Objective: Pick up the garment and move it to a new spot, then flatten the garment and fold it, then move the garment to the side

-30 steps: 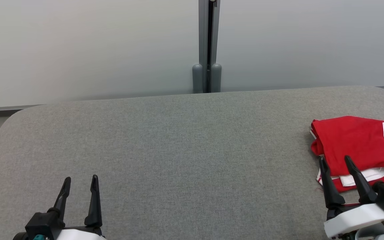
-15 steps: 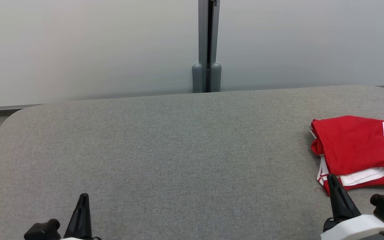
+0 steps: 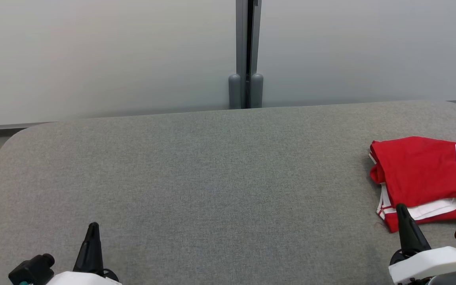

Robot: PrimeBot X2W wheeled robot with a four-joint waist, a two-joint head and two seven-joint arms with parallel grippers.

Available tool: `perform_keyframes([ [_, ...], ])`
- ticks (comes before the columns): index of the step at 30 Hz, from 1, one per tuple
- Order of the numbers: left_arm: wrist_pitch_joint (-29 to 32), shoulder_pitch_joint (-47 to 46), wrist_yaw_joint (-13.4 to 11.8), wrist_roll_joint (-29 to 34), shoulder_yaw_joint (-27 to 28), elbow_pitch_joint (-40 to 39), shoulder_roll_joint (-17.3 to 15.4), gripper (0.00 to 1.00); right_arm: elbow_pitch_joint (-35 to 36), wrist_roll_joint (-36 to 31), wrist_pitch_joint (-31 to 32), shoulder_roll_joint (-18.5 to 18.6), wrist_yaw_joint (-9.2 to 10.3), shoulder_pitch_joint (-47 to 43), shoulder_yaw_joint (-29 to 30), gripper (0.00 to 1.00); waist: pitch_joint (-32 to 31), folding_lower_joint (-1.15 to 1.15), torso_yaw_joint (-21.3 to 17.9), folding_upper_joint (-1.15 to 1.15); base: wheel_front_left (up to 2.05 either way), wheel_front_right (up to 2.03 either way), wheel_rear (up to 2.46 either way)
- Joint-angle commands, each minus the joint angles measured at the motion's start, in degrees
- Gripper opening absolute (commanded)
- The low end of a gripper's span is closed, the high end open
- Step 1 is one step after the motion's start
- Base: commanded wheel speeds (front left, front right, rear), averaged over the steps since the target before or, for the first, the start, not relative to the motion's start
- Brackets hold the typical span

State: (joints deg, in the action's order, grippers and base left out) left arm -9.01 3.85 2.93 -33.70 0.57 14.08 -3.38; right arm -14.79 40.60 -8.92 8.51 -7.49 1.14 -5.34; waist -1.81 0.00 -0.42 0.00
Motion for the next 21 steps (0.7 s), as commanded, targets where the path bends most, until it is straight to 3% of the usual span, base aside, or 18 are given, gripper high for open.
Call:
perform_keyframes([
  [1,0.6,-2.3,0.4,-3.0,0.6,-0.9,-0.4,0.0,0.9,2.7,0.7,0.2,0.0,1.7,1.0,0.0,0.0,0.0,0.0,0.0,0.0,0.0,0.0],
  [21,4.6,-4.6,1.5,-17.9,2.1,-0.7,-0.2,0.0,1.0,15.9,4.6,-1.3,0.0,2.8,3.9,0.0,0.4,0.0,0.1,0.0,0.0,0.0,0.0],
])
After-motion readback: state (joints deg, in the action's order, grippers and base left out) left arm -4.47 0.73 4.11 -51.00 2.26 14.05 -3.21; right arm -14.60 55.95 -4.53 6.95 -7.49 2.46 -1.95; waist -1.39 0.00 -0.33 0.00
